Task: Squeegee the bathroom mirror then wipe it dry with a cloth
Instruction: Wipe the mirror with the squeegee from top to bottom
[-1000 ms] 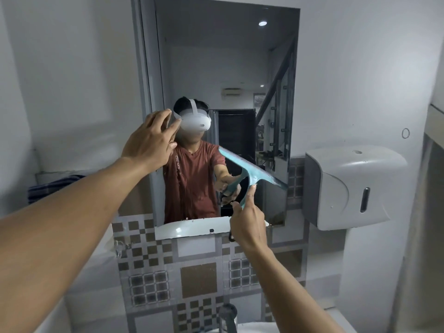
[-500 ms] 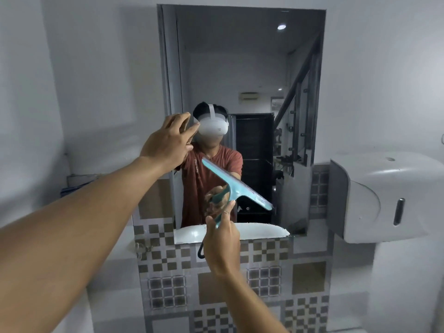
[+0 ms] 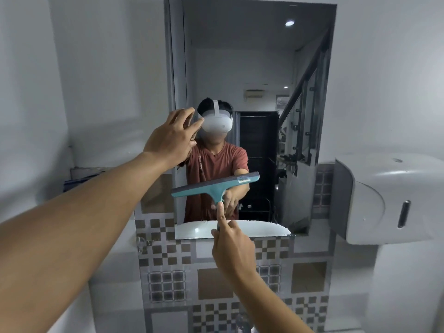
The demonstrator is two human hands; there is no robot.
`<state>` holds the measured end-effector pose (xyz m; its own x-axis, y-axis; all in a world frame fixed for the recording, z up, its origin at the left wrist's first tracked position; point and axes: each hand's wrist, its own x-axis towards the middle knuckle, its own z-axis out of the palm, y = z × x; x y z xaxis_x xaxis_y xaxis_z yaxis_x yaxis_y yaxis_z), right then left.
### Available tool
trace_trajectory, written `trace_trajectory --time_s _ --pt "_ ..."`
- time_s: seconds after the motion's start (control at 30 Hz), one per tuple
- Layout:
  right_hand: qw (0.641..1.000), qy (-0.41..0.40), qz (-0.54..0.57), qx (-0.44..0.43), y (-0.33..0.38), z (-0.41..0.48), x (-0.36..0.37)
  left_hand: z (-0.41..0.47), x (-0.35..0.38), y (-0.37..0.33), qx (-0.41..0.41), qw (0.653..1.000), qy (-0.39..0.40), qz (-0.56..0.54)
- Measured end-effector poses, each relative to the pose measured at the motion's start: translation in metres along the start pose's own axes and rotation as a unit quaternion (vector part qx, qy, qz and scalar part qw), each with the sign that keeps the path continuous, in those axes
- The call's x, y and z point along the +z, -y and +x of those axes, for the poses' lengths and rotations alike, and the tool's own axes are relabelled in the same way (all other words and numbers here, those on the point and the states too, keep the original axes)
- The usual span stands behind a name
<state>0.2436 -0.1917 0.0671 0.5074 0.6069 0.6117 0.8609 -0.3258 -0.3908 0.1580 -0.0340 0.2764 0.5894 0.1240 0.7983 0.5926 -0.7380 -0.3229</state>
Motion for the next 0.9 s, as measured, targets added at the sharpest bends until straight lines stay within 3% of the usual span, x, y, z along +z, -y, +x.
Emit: trace_trajectory --time_s 0.3,0.9 --pt "0.985 0.01 -0.16 -0.059 -0.047 0.016 -0.038 -0.016 0.009 -0.016 0.0 1.0 -0.025 -0.012" --pt "0.956 -0.05 -0.27 -0.102 -0.103 0.033 -0.084 -0.033 0.018 -0.027 -0.01 0.998 -0.002 -0.056"
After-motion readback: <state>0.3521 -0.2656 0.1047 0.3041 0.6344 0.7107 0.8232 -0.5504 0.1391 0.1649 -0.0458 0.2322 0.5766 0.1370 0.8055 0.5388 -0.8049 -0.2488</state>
